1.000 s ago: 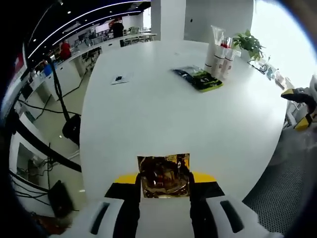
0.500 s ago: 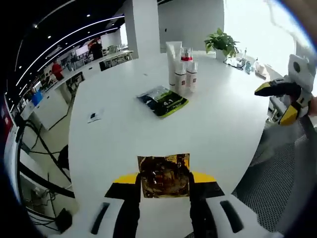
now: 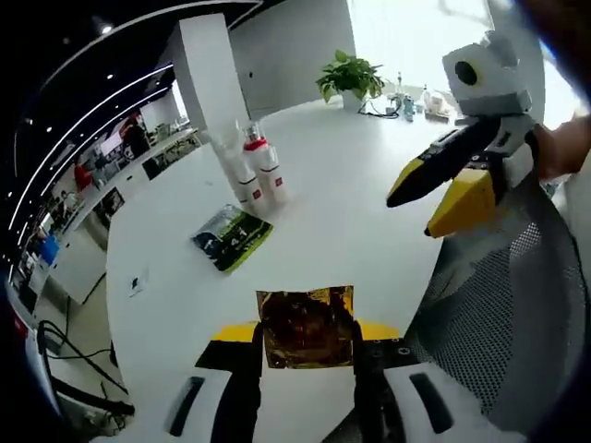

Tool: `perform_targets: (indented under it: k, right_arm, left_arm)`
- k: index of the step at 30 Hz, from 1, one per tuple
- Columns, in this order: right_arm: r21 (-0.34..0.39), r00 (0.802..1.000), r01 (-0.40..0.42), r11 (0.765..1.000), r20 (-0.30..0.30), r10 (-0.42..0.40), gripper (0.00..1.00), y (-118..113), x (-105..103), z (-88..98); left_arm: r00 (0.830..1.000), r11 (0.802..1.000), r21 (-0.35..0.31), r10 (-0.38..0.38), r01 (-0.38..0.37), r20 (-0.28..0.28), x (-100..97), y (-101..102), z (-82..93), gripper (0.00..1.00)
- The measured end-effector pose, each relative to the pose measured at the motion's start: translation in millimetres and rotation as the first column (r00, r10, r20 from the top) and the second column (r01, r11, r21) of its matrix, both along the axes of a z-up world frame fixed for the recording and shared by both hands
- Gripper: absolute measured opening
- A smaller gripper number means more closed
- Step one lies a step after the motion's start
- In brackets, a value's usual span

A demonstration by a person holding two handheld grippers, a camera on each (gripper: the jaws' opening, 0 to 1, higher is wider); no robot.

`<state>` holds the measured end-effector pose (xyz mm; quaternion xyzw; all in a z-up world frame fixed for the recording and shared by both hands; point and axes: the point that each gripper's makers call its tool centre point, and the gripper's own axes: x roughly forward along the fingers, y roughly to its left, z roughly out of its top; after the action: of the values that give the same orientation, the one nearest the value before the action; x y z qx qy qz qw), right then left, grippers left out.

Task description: Arrange the skincare products in the storage area until every visible bottle or jar stands upright without overlapping.

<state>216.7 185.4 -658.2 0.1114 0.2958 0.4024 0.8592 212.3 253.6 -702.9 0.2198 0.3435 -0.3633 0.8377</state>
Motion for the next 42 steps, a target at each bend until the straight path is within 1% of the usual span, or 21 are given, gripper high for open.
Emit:
perform_targets:
  k: [4, 7, 8, 10, 15, 17, 19, 20, 21, 24, 25, 27, 29, 31, 32, 33, 34, 36, 38, 40, 42]
  right_arm:
    - [0.052, 0.996, -0.064, 0.997, -0.066, 0.068, 0.32, 22, -6, -4.3]
    - [0.077, 0.99, -0.067, 0.995, -0.122, 0.076, 0.31, 32, -11, -13.7]
    - [0.069, 0.991, -0.06, 0.996, -0.116, 0.067, 0.29, 32, -10, -16.6]
    - [0.047, 0.986, -0.066, 0.997, -0.152, 0.073, 0.24, 32, -13, -26.4]
    - [0.068, 0.984, -0.067, 0.995, -0.159, 0.077, 0.12, 29, -13, -22.5]
    - [0.084, 0.979, -0.073, 0.994, -0.183, 0.088, 0.02, 30, -16, -22.7]
    - [0.078, 0.981, -0.068, 0.995, -0.179, 0.081, 0.01, 27, -15, -24.3]
    - [0.108, 0.977, -0.053, 0.993, -0.2, 0.074, 0.0, 27, -15, -22.6]
    - [0.158, 0.969, -0.022, 0.987, -0.239, 0.06, 0.0, 26, -15, -19.1]
    - [0.267, 0.96, 0.043, 0.963, -0.278, 0.034, 0.0, 20, -6, -8.1]
    - [0.304, 0.958, 0.087, 0.949, -0.288, 0.004, 0.0, 14, 0, -3.4]
    - [0.34, 0.962, 0.096, 0.935, -0.272, 0.001, 0.0, 10, 2, 4.2]
    - [0.387, 0.967, 0.122, 0.914, -0.256, -0.02, 0.0, 5, 7, 14.1]
    - [0.43, 0.968, 0.137, 0.892, -0.25, -0.028, 0.0, 2, 9, 21.9]
    - [0.446, 0.966, 0.142, 0.884, -0.258, -0.024, 0.0, 1, 10, 23.3]
    - [0.459, 0.966, 0.144, 0.877, -0.257, -0.025, 0.0, 0, 10, 25.0]
    - [0.48, 0.965, 0.144, 0.866, -0.262, -0.015, 0.0, 0, 10, 27.7]
    - [0.529, 0.966, 0.131, 0.839, -0.257, 0.011, 0.0, 2, 8, 36.5]
    - [0.562, 0.967, 0.12, 0.818, -0.253, 0.032, 0.0, 4, 6, 42.9]
    - [0.575, 0.97, 0.113, 0.811, -0.242, 0.037, 0.0, 4, 6, 45.9]
    - [0.594, 0.969, 0.109, 0.797, -0.242, 0.047, 0.0, 5, 6, 48.3]
  left_arm:
    - [0.998, 0.998, 0.026, -0.059, 0.059, 0.017, -8.7, -17, 3.2, 0.39]
    - [0.994, 0.994, 0.056, -0.1, 0.098, 0.035, -12.3, -27, 6.8, 0.39]
    - [0.993, 0.992, 0.06, -0.109, 0.107, 0.041, -12.9, -30, 8.1, 0.39]
    - [0.99, 0.989, 0.07, -0.134, 0.131, 0.044, -15.5, -35, 9.9, 0.39]
    - [0.98, 0.978, 0.101, -0.188, 0.182, 0.062, -21.7, -44, 13.4, 0.39]
    - [0.976, 0.973, 0.117, -0.209, 0.2, 0.069, -23.4, -47, 13.6, 0.38]
    - [0.972, 0.968, 0.135, -0.223, 0.212, 0.077, -23.9, -47, 14.1, 0.39]
    - [0.971, 0.968, 0.133, -0.224, 0.213, 0.08, -23.4, -47, 14.8, 0.39]
    - [0.972, 0.971, 0.121, -0.219, 0.208, 0.085, -22.4, -46, 16.5, 0.39]
    - [0.98, 0.986, 0.051, -0.164, 0.159, 0.11, -16.1, -44, 23.9, 0.4]
    - [0.988, 0.994, -0.012, -0.109, 0.111, 0.109, -12.9, -42, 28.2, 0.42]
    - [0.996, 0.992, -0.113, -0.05, 0.058, 0.073, -12.1, -39, 31.3, 0.46]
    - [0.999, 0.971, -0.233, 0.048, -0.05, -0.013, -9.9, -32, 31.8, 0.49]
    - [0.987, 0.913, -0.378, 0.115, -0.151, -0.116, -9.2, -29, 34.9, 0.48]
    - [0.975, 0.857, -0.476, 0.12, -0.197, -0.188, -10.9, -32, 39.0, 0.48]
    - [0.963, 0.809, -0.537, 0.123, -0.238, -0.241, -12.2, -34, 42.8, 0.47]
    - [0.944, 0.741, -0.603, 0.133, -0.297, -0.302, -10.9, -34, 47.2, 0.47]
    - [0.921, 0.64, -0.68, 0.119, -0.357, -0.371, -10.3, -37, 54.7, 0.43]
    - [0.896, 0.561, -0.72, 0.096, -0.408, -0.433, -10.8, -40, 59.3, 0.34]
    - [0.896, 0.538, -0.742, 0.058, -0.4, -0.441, -13.7, -45, 63.3, 0.21]
    - [0.889, 0.51, -0.754, 0.052, -0.415, -0.454, -12.0, -50, 66.4, 0.17]
